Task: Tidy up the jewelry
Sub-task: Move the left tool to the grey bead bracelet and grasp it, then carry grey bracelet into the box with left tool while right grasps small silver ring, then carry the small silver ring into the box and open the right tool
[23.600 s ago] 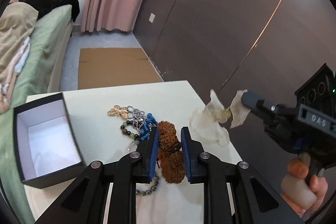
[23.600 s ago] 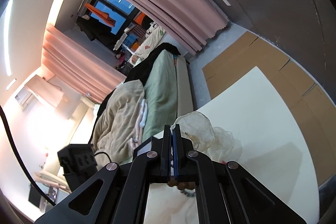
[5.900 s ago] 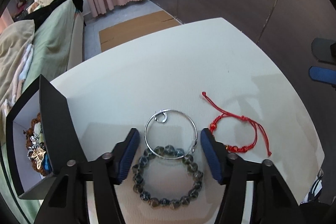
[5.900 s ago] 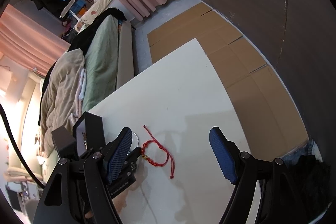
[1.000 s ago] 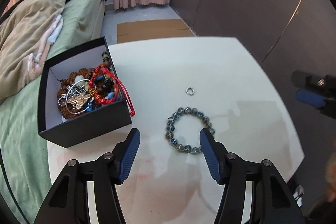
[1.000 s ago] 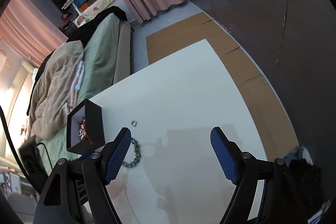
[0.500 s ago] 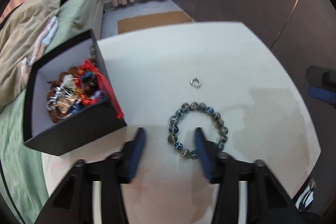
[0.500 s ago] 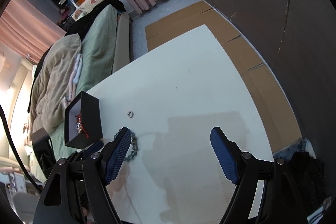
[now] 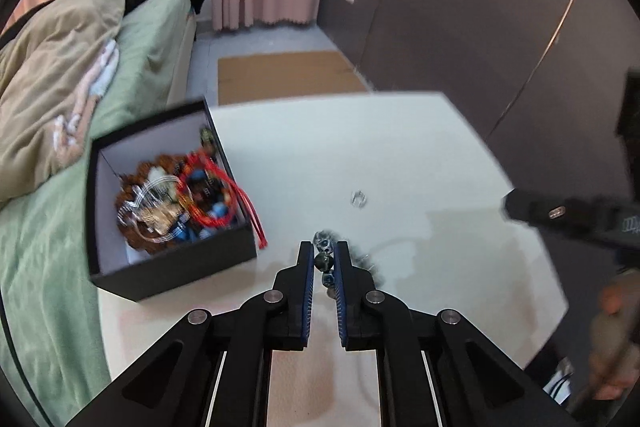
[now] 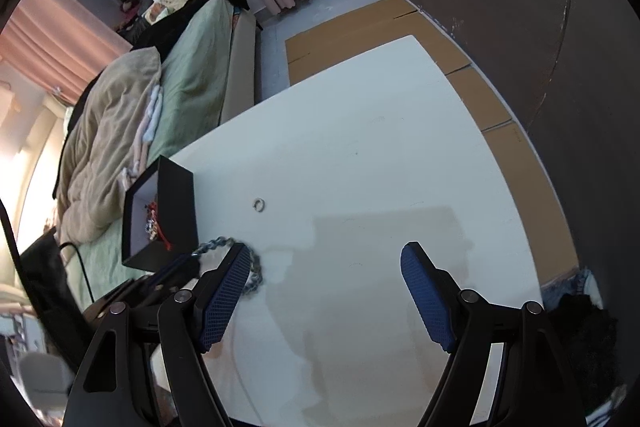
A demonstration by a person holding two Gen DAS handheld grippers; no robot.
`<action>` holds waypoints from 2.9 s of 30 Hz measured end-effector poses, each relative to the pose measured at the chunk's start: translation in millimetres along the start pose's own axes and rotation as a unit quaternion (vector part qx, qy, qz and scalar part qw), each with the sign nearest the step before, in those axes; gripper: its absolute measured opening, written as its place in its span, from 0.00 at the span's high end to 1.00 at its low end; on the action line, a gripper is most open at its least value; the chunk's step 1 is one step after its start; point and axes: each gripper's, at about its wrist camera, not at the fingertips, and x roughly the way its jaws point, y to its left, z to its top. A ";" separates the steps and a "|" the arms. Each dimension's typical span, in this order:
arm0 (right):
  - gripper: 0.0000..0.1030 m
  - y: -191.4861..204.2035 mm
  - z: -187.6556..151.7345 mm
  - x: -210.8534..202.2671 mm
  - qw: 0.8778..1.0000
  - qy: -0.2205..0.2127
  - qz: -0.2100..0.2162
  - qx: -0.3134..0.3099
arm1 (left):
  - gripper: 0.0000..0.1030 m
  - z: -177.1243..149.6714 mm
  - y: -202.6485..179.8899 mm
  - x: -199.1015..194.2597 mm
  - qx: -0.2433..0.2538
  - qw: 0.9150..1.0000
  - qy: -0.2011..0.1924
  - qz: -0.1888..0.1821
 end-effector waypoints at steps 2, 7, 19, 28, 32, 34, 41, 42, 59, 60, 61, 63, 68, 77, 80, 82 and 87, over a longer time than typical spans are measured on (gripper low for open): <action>0.24 1.6 1.4 2.1 1.000 -0.001 0.003 0.001 | 0.91 3.5 0.2 -11.1 0.001 1.000 -0.018 -0.008; 0.24 11.5 3.8 14.0 1.000 0.008 0.001 -0.007 | 0.91 14.2 20.0 -24.3 -0.026 0.999 -0.043 -0.007; 0.24 33.1 10.8 41.4 0.999 0.026 -0.008 -0.024 | 0.91 32.7 76.0 -50.9 -0.084 0.993 -0.088 0.003; 0.32 43.1 17.5 63.2 0.999 0.040 -0.004 -0.031 | 0.91 36.8 93.9 -51.7 -0.102 0.990 -0.093 0.013; 0.45 48.9 21.8 76.0 0.998 0.051 0.005 -0.032 | 0.91 39.6 100.8 -50.9 -0.108 0.989 -0.095 0.015; 0.51 51.6 24.2 82.5 0.998 0.055 0.008 -0.034 | 0.91 41.2 103.9 -49.0 -0.113 0.989 -0.094 0.019; 0.66 65.7 30.6 102.2 0.996 0.066 -0.010 -0.060 | 0.92 44.9 109.6 -44.2 -0.123 0.988 -0.088 0.011; 0.66 68.8 30.5 103.0 0.995 0.065 -0.016 -0.068 | 0.92 45.2 109.9 -43.8 -0.123 0.988 -0.088 0.010; 0.88 85.6 18.4 79.1 0.991 0.033 -0.028 -0.129 | 0.44 36.1 122.8 -51.5 -0.159 0.984 -0.080 0.001; 0.88 85.4 19.1 69.7 0.992 0.023 -0.011 -0.124 | 0.34 34.9 123.5 -55.8 -0.160 0.983 -0.088 0.004; 0.88 86.4 19.5 64.6 0.993 0.017 0.002 -0.121 | 0.31 34.0 124.4 -59.9 -0.160 0.982 -0.095 0.005; 0.88 91.0 18.9 51.2 0.993 0.000 0.031 -0.117 | 0.26 32.2 126.0 -64.8 -0.162 0.982 -0.101 0.006; 0.88 114.1 15.1 33.0 0.988 -0.027 0.091 -0.125 | 0.26 28.3 135.7 -69.3 -0.174 0.979 -0.100 0.012; 0.87 160.9 7.6 35.3 0.972 -0.039 0.187 -0.138 | 0.26 26.0 151.6 -76.4 -0.190 0.976 -0.107 0.021; 0.87 174.7 4.9 41.3 0.966 -0.032 0.215 -0.143 | 0.26 25.6 153.0 -78.4 -0.196 0.974 -0.110 0.021; 0.82 180.0 4.4 47.4 0.966 -0.024 0.217 -0.141 | 0.26 26.2 153.7 -78.4 -0.196 0.974 -0.112 0.022; 0.38 167.9 6.4 49.6 0.972 -0.023 0.204 -0.116 | 0.26 25.8 153.3 -77.0 -0.195 0.975 -0.108 0.022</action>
